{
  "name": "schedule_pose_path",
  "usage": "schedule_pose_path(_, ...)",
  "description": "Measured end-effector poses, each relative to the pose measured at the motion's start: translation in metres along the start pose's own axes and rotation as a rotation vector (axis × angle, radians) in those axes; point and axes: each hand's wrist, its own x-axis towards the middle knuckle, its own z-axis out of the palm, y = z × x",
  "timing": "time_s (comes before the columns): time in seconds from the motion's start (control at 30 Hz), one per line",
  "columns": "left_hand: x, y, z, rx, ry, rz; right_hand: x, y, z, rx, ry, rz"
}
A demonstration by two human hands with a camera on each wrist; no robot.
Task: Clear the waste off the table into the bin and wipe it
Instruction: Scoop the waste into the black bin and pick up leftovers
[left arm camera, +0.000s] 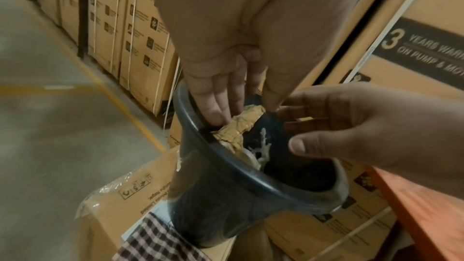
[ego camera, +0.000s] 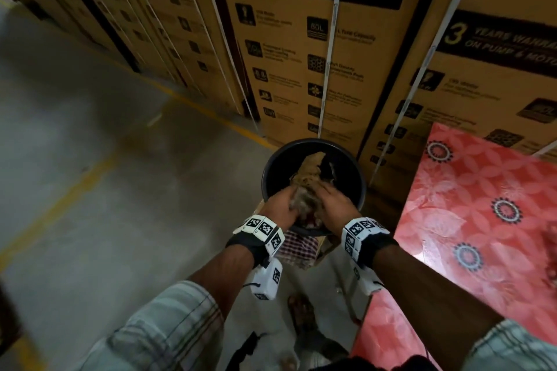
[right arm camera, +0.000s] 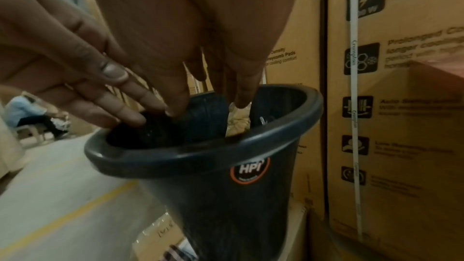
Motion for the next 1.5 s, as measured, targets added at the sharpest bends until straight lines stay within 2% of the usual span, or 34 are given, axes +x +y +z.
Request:
schedule_pose_path(0.1,-0.011,0.005,-0.008,-0.023,-0.007,0.025,-0.014,-0.005,-0.010,0.007,0.106,0.007)
schedule_pose_path(0.2,-0.030,0.017,-0.017,-0.012,0.016,0.125,-0.042,-0.012,-0.023,0.033,0.263,-0.023)
schedule_pose_path(0.33,-0.065,0.049,-0.020,-0.009,0.072,0.279,-0.097,-0.020,-0.041,0.023,0.418,-0.056)
schedule_pose_path(0.43,-0.096,0.078,-0.009,-0.060,0.043,0.361,-0.146,-0.022,-0.053,-0.021,0.530,-0.109)
schedule_pose_path(0.6,-0.140,0.126,0.033,-0.063,0.047,0.537,-0.235,-0.005,-0.064,-0.098,0.676,-0.039)
schedule_pose_path(0.77,-0.165,0.161,0.097,-0.035,-0.053,0.669,-0.311,0.036,-0.061,-0.089,0.756,0.086)
schedule_pose_path(0.9,-0.180,0.192,0.143,0.011,-0.126,0.703,-0.357,0.073,-0.062,-0.093,0.812,0.134)
schedule_pose_path(1.13,-0.187,0.252,0.245,0.039,-0.150,0.691,-0.430,0.165,-0.074,-0.037,0.775,0.193)
schedule_pose_path(1.3,-0.200,0.304,0.337,0.124,-0.235,0.631,-0.484,0.247,-0.083,-0.014,0.726,0.243)
schedule_pose_path(1.5,-0.205,0.336,0.396,0.174,-0.237,0.527,-0.522,0.318,-0.086,0.009,0.568,0.335)
